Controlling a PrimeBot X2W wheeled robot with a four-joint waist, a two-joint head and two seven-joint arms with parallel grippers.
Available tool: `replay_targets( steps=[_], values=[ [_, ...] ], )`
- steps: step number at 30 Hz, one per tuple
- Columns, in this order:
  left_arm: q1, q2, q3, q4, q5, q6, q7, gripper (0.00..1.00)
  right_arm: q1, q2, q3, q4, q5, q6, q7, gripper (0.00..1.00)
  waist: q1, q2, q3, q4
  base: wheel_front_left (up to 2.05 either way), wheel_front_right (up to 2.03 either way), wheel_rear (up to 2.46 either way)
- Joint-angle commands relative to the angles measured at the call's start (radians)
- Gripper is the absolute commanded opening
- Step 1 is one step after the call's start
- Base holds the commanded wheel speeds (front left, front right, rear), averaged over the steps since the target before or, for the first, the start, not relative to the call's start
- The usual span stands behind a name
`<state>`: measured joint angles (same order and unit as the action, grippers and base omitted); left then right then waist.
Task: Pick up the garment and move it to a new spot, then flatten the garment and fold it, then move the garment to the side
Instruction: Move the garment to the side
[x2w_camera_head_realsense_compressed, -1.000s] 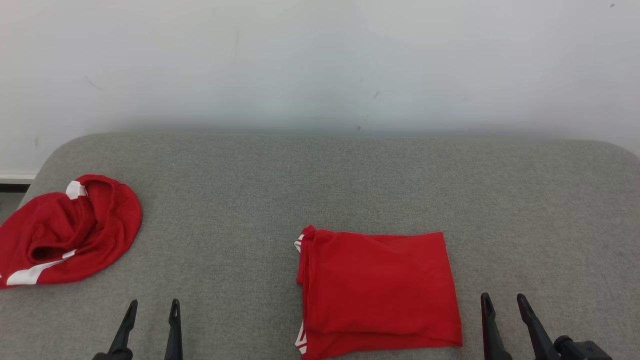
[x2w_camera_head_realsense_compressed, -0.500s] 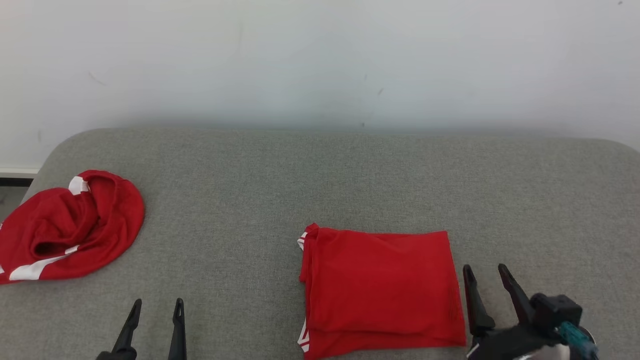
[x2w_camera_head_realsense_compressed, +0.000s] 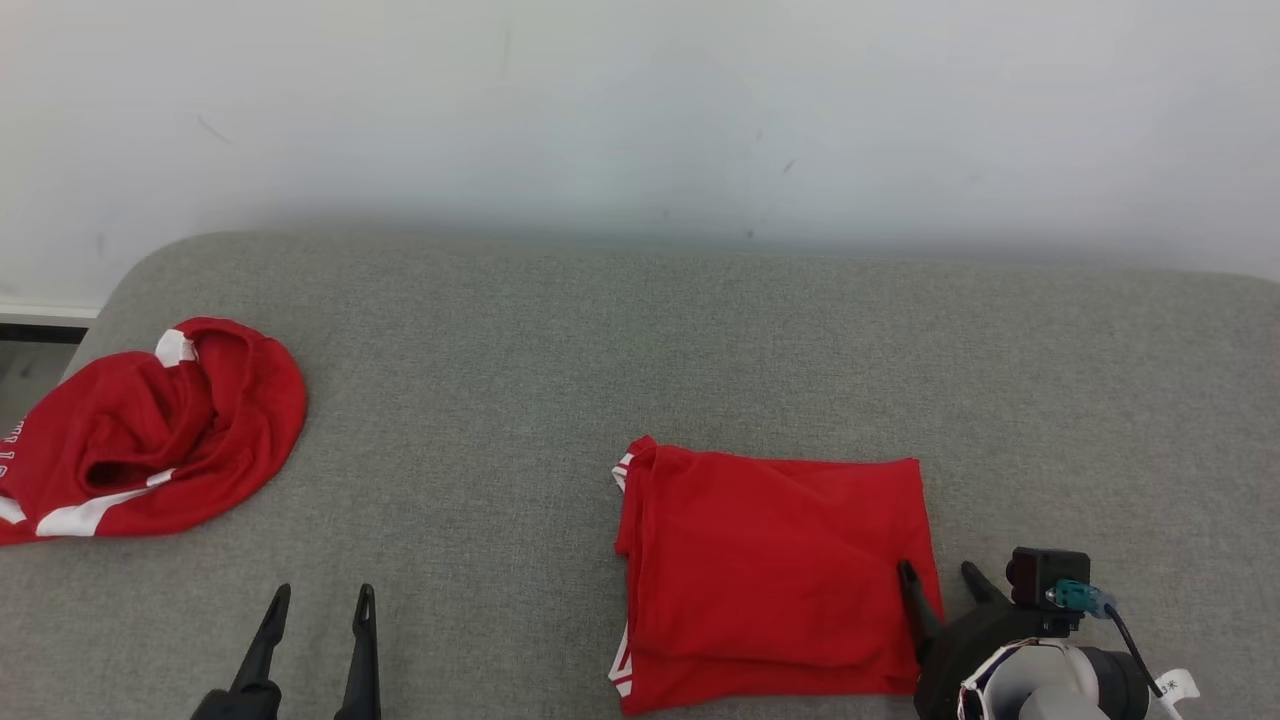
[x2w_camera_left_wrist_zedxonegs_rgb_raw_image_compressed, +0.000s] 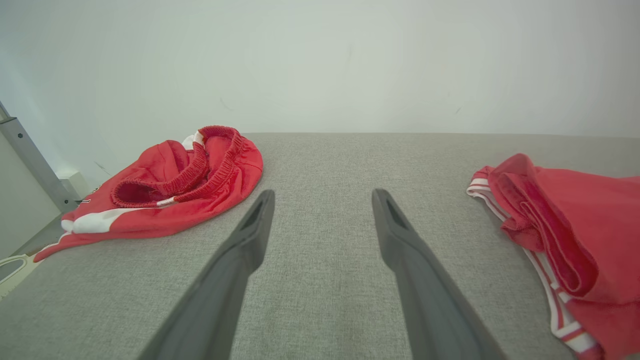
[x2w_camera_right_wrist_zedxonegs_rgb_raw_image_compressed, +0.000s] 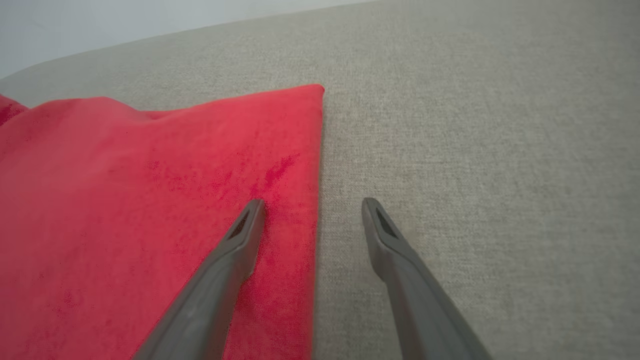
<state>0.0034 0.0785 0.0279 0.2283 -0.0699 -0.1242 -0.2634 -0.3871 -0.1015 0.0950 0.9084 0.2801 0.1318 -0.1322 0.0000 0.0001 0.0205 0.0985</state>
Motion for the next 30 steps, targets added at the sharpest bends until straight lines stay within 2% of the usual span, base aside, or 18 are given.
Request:
replay_targets(
  steps=[1,10,11,13,15,19,20,23,30],
  values=[
    [-0.005,0.000,-0.002,0.002,-0.002,-0.001,-0.004,1.00,-0.028,0.007,0.004,0.047,0.019,-0.001,0.008,1.00,0.0000,-0.0001,0.001,0.003,0.00,0.00,0.00],
    [-0.005,-0.003,-0.001,0.003,-0.012,-0.001,-0.004,1.00,-0.081,0.041,0.085,0.191,0.138,-0.001,0.042,1.00,0.0000,-0.0001,-0.007,0.004,0.00,0.00,0.00],
    [-0.004,-0.003,-0.001,0.003,-0.013,-0.001,-0.004,1.00,-0.086,0.045,0.100,0.201,0.150,-0.001,0.050,0.83,0.0000,-0.0001,-0.009,0.003,0.00,0.00,0.00],
    [-0.004,-0.004,-0.003,0.004,-0.013,-0.001,-0.004,1.00,-0.091,0.049,0.136,0.211,0.165,0.000,0.053,0.00,0.0000,-0.0001,-0.009,0.002,0.00,0.00,0.00],
    [-0.007,-0.005,-0.004,0.003,-0.014,-0.001,-0.004,1.00,-0.107,0.047,0.165,0.218,0.177,0.000,0.044,0.00,0.0000,-0.0001,-0.007,0.001,0.00,0.00,0.00],
    [-0.009,-0.006,-0.002,-0.002,-0.015,0.001,-0.004,1.00,-0.151,-0.004,0.215,0.216,0.193,0.000,0.004,0.00,0.0000,-0.0001,0.002,-0.008,0.00,0.00,0.00],
    [-0.006,-0.007,-0.002,-0.006,-0.017,0.003,-0.004,1.00,-0.180,-0.041,0.236,0.207,0.197,0.000,-0.019,0.00,0.0000,-0.0001,0.011,-0.018,0.00,0.00,0.00],
    [-0.005,-0.009,-0.004,-0.011,-0.017,0.006,-0.004,1.00,-0.218,-0.096,0.266,0.193,0.209,0.000,-0.045,0.00,0.0000,-0.0001,0.027,-0.037,0.00,0.00,0.00],
    [-0.036,-0.004,-0.011,-0.023,-0.012,0.006,-0.004,1.00,-0.330,-0.251,0.335,0.170,0.223,0.000,-0.052,0.00,0.0000,-0.0001,0.085,-0.094,0.00,0.00,0.00]
  ],
)
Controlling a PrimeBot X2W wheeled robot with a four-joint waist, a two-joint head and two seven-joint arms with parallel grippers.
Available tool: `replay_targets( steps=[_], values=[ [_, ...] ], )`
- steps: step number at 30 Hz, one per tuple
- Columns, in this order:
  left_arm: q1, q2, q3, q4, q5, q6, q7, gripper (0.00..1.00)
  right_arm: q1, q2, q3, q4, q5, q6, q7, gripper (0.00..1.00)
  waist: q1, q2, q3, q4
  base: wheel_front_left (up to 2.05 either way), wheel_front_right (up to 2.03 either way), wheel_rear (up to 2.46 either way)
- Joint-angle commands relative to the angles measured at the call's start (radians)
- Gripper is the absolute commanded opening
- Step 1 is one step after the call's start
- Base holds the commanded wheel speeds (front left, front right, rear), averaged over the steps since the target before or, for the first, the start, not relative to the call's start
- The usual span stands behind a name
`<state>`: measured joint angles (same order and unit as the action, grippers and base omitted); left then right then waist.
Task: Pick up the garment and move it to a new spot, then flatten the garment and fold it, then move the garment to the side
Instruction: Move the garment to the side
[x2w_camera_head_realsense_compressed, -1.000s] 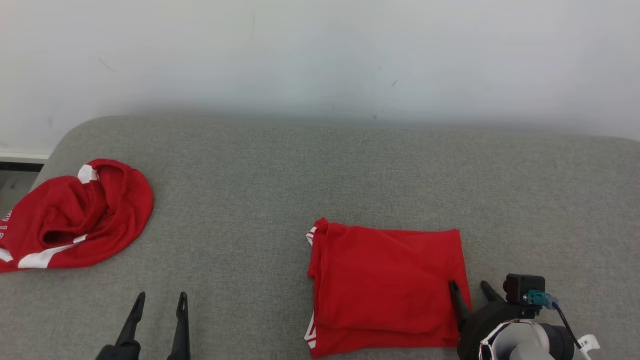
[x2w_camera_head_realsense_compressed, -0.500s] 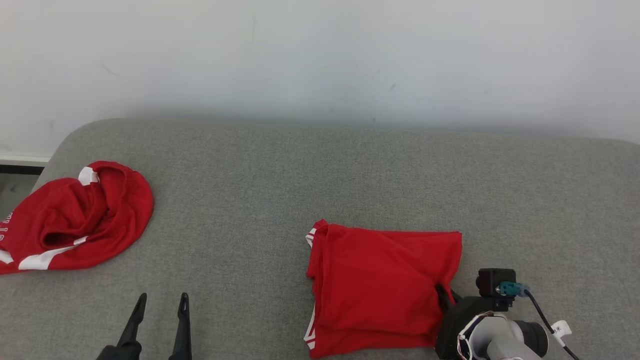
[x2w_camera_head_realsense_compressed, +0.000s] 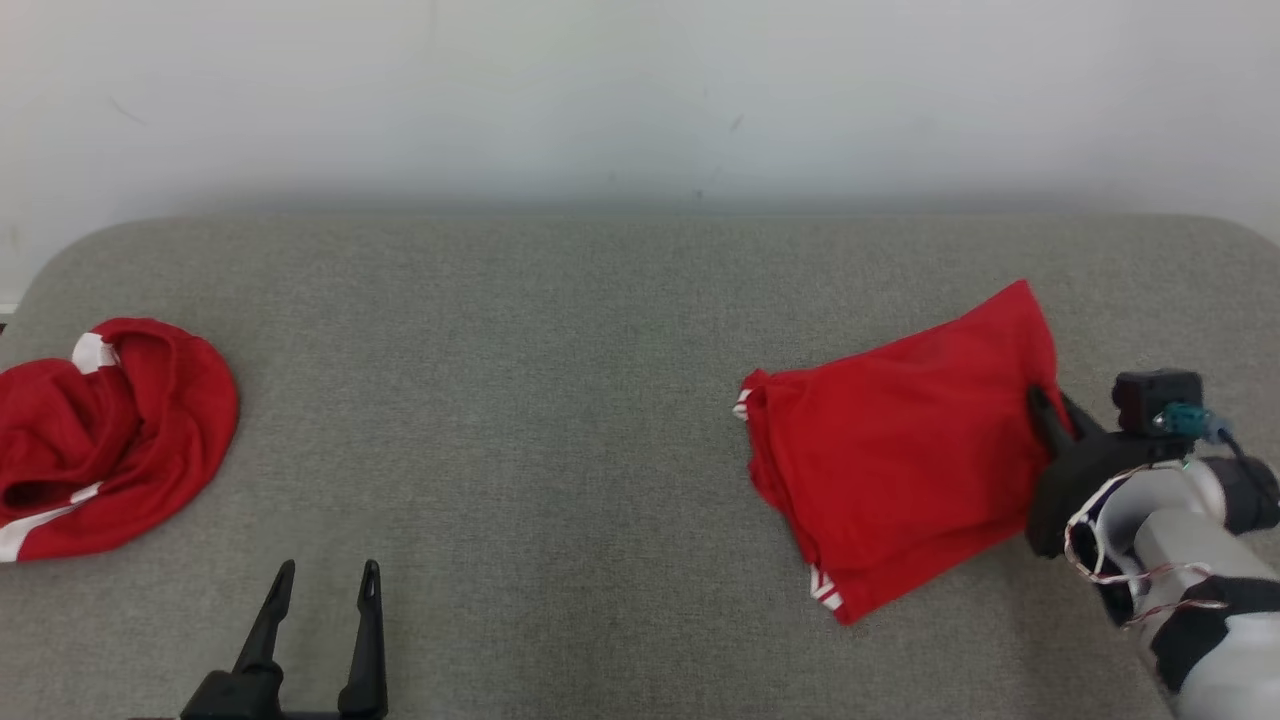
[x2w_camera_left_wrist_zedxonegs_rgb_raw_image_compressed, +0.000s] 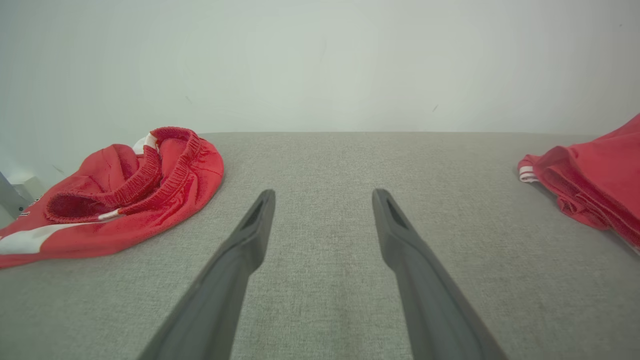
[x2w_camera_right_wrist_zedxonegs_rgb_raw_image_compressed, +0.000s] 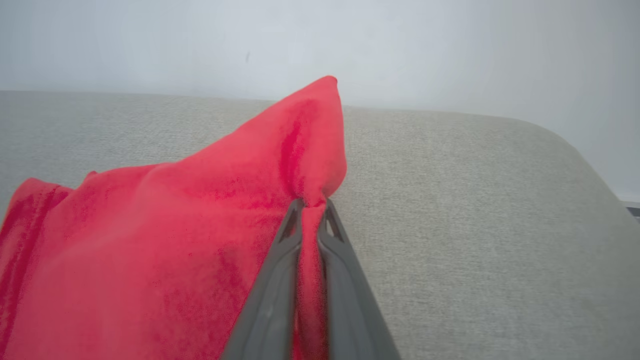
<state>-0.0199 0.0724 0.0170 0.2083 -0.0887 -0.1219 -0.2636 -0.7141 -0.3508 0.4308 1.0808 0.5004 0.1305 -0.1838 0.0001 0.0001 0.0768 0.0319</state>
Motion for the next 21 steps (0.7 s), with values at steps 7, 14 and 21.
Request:
replay_targets(
  steps=[7,14,21],
  values=[
    [-0.069,0.040,0.005,-0.033,0.020,0.002,-0.003,1.00,-0.127,-0.148,0.079,-0.018,-0.003,0.001,0.031,0.00,-0.0001,-0.0001,0.126,-0.062,0.00,0.00,0.00],
    [-0.122,0.058,-0.010,-0.045,0.024,0.001,-0.004,1.00,-0.238,-0.267,0.120,-0.005,0.016,0.001,0.055,0.00,-0.0001,-0.0001,0.203,-0.073,0.00,0.00,0.00],
    [-0.139,0.061,-0.016,-0.050,0.019,0.005,-0.003,1.00,-0.302,-0.318,0.136,0.026,0.026,0.001,0.061,0.00,-0.0001,-0.0001,0.225,-0.077,0.00,0.00,0.00]
  ],
)
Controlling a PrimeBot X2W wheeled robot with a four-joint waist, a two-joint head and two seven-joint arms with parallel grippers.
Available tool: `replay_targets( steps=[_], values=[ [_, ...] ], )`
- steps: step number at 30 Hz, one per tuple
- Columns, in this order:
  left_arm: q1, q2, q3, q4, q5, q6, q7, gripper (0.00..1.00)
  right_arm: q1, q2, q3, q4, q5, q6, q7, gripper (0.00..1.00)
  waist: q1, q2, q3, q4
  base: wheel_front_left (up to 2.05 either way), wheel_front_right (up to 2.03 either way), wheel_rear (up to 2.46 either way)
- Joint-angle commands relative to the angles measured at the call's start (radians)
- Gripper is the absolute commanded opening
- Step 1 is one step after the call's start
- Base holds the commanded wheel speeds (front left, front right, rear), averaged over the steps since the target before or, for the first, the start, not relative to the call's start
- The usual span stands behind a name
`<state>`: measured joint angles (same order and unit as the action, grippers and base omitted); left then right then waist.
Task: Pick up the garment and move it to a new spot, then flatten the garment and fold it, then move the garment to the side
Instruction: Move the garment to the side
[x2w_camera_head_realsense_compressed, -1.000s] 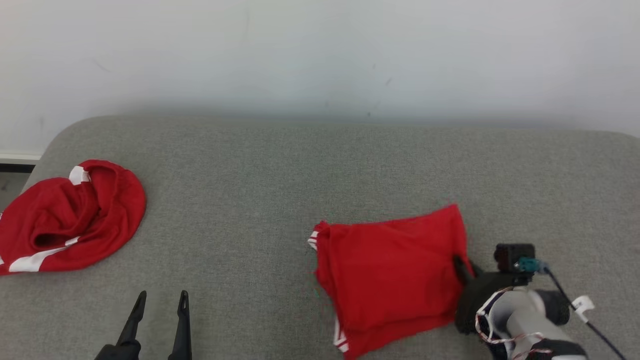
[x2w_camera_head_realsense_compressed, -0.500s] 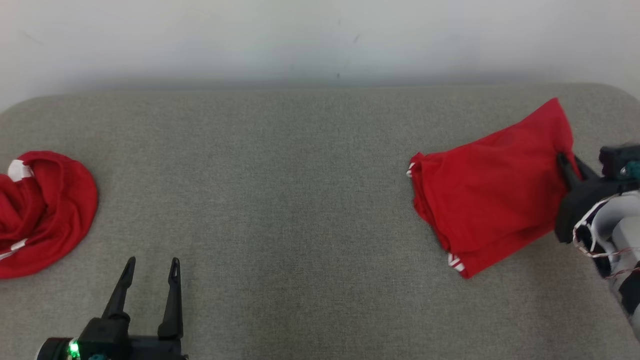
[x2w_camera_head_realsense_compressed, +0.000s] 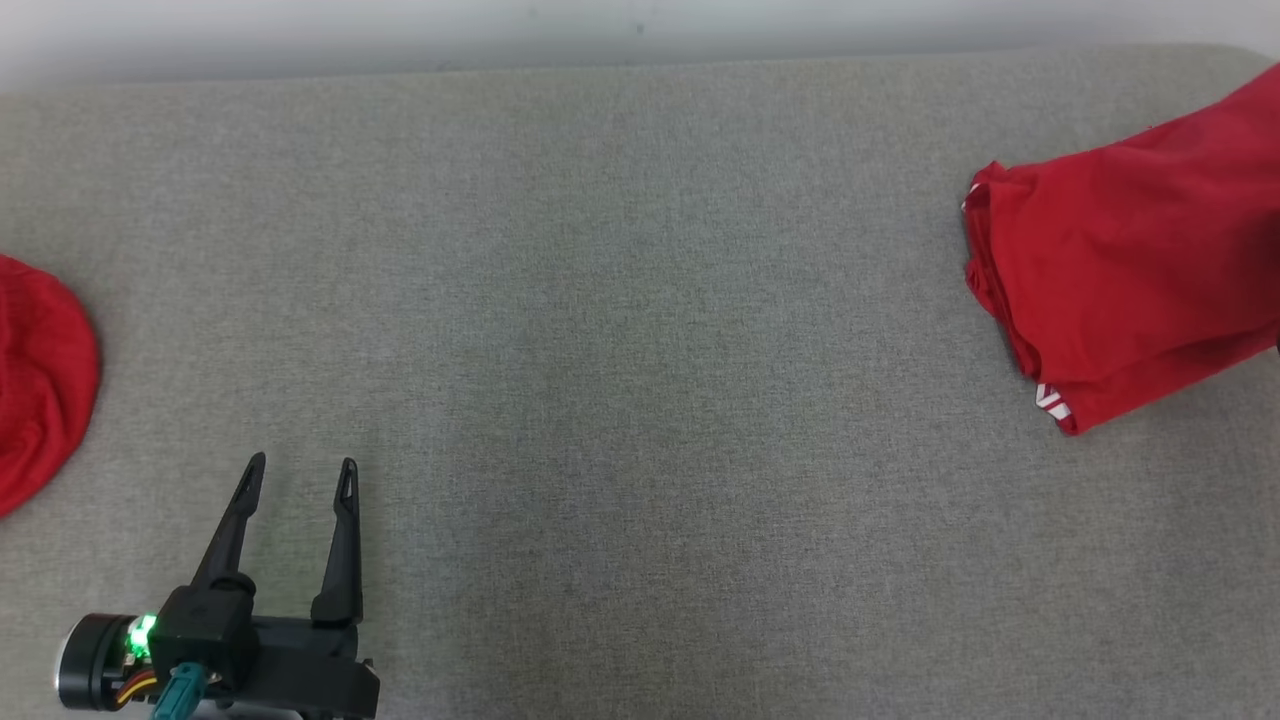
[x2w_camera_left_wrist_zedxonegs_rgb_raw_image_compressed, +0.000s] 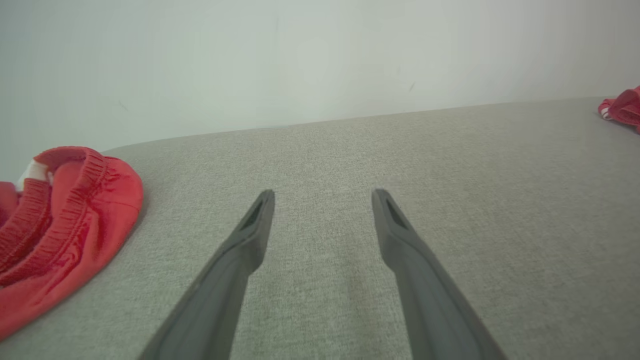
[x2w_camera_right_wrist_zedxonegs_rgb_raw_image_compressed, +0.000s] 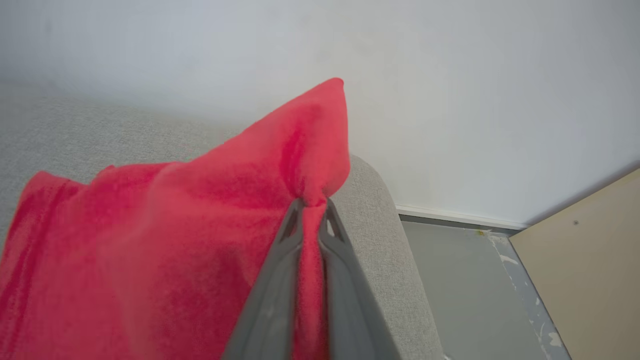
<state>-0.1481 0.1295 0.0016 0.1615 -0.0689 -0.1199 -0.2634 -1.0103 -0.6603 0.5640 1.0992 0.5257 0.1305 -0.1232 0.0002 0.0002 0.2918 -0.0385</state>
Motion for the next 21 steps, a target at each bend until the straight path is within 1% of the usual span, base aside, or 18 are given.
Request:
replay_targets(
  steps=[1,20,21],
  values=[
    [-0.013,0.004,-0.001,-0.005,-0.002,0.003,-0.004,1.00,-0.011,-0.012,0.005,0.013,0.003,0.001,0.006,0.00,-0.0002,-0.0002,0.011,-0.006,0.00,0.00,0.00],
    [-0.011,0.015,-0.009,0.000,-0.015,0.013,-0.004,1.00,-0.068,-0.048,0.036,0.128,0.010,0.001,-0.005,0.00,-0.0002,-0.0002,0.014,0.016,0.00,0.00,0.00],
    [-0.011,0.016,-0.009,0.001,-0.015,0.013,-0.004,1.00,-0.072,-0.052,0.039,0.131,0.005,0.001,-0.011,0.02,-0.0002,-0.0002,0.013,0.016,0.00,0.00,0.00]
  ],
)
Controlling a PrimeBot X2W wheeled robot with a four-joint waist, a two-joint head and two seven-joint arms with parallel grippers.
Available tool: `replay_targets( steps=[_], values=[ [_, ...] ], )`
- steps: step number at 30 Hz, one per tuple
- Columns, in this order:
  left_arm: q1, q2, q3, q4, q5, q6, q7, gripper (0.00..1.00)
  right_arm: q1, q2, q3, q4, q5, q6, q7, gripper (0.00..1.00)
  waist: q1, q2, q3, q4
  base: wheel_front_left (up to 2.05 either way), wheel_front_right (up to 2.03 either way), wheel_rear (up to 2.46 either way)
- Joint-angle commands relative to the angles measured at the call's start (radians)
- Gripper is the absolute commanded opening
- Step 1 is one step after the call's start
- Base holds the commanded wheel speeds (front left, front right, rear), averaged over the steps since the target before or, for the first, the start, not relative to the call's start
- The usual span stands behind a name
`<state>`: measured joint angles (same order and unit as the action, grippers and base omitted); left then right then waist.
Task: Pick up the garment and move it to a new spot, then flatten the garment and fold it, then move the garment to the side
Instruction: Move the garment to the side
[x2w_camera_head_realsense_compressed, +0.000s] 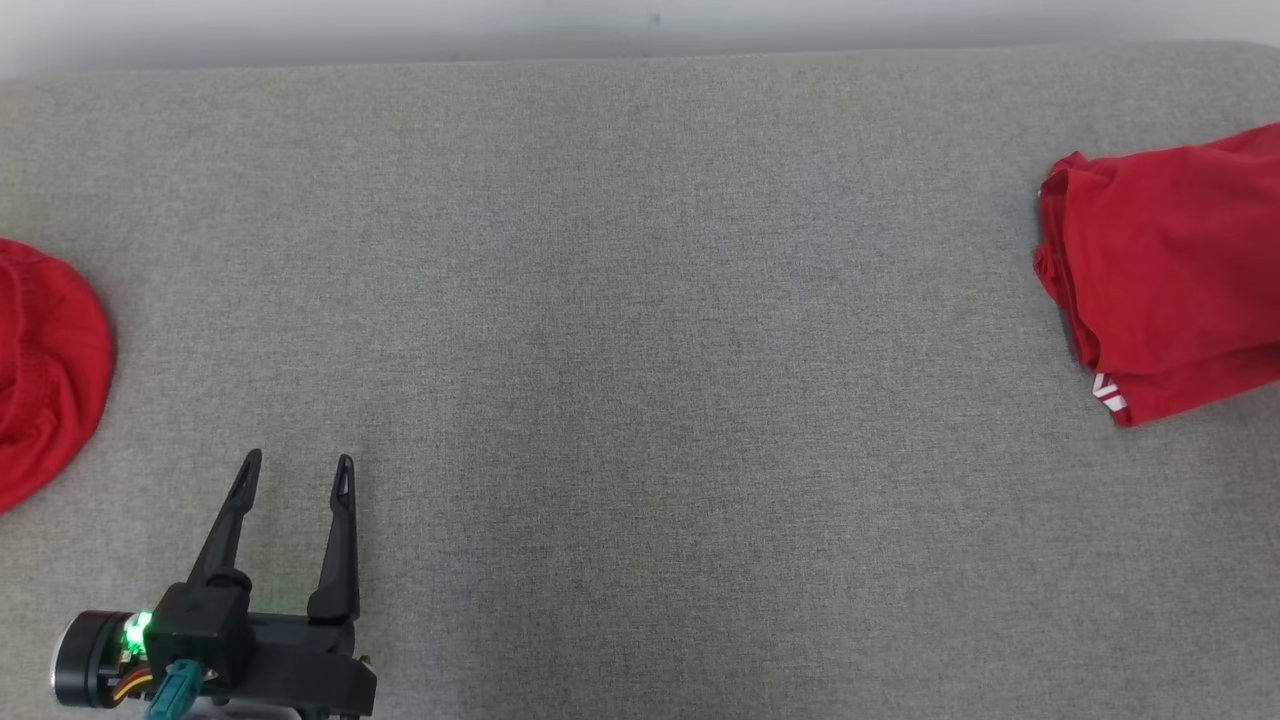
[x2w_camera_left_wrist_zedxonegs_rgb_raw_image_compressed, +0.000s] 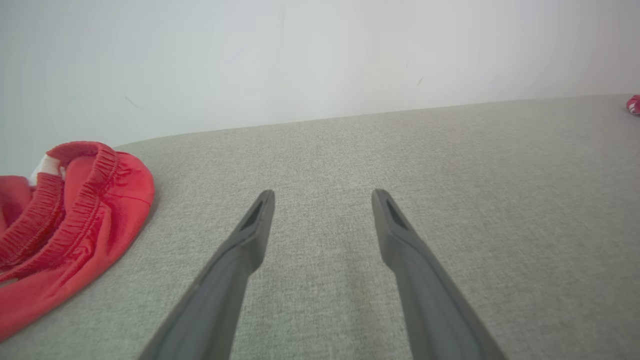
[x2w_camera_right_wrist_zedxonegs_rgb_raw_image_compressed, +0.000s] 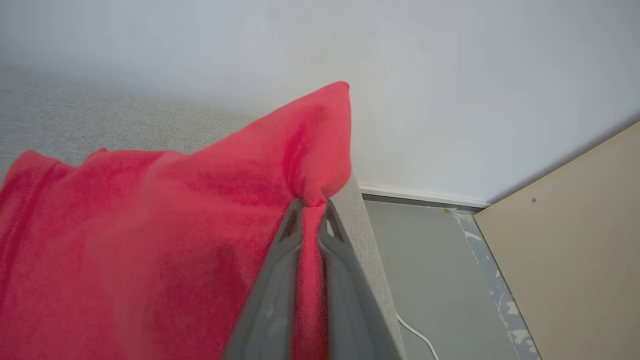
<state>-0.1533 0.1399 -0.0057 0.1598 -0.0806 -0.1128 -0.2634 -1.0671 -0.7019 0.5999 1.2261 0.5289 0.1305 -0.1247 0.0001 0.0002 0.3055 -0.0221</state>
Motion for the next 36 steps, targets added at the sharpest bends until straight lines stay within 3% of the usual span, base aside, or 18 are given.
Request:
replay_targets(
  steps=[1,2,10,17,21,27,36],
  values=[
    [-0.006,0.006,-0.003,0.004,-0.004,0.006,-0.004,1.00,-0.019,-0.015,0.008,0.007,-0.008,0.001,-0.014,0.53,-0.0001,-0.0002,-0.002,0.000,0.00,0.00,0.00],
    [-0.006,0.007,-0.003,0.005,-0.005,0.006,-0.004,1.00,-0.020,-0.016,0.012,0.010,-0.013,0.001,-0.018,1.00,-0.0001,-0.0002,-0.003,0.001,0.00,0.00,0.00],
    [0.010,0.006,0.000,0.013,-0.013,0.012,-0.004,1.00,-0.037,0.002,-0.009,0.024,-0.020,0.001,-0.095,1.00,-0.0001,-0.0002,-0.038,-0.007,0.00,0.00,0.00],
    [0.052,-0.010,0.002,0.021,-0.026,0.017,-0.004,1.00,0.049,0.068,-0.061,-0.105,0.069,0.001,-0.139,1.00,-0.0001,-0.0002,-0.120,-0.007,0.00,0.00,0.00],
    [0.075,-0.014,0.000,0.026,-0.029,0.016,-0.004,1.00,0.112,0.074,-0.102,-0.207,0.056,0.001,-0.140,1.00,-0.0001,-0.0002,-0.153,0.002,0.00,0.00,0.00],
    [0.117,-0.020,0.005,0.031,-0.037,0.019,-0.004,1.00,0.340,0.145,-0.298,-0.422,-0.035,0.001,-0.139,1.00,-0.0001,-0.0002,-0.222,0.027,0.00,0.00,0.00],
    [0.176,-0.023,0.011,0.016,-0.038,0.026,-0.004,1.00,0.736,0.375,-0.589,-0.791,-0.258,0.001,-0.139,1.00,-0.0001,-0.0002,-0.284,0.058,0.00,0.00,0.00]
  ],
)
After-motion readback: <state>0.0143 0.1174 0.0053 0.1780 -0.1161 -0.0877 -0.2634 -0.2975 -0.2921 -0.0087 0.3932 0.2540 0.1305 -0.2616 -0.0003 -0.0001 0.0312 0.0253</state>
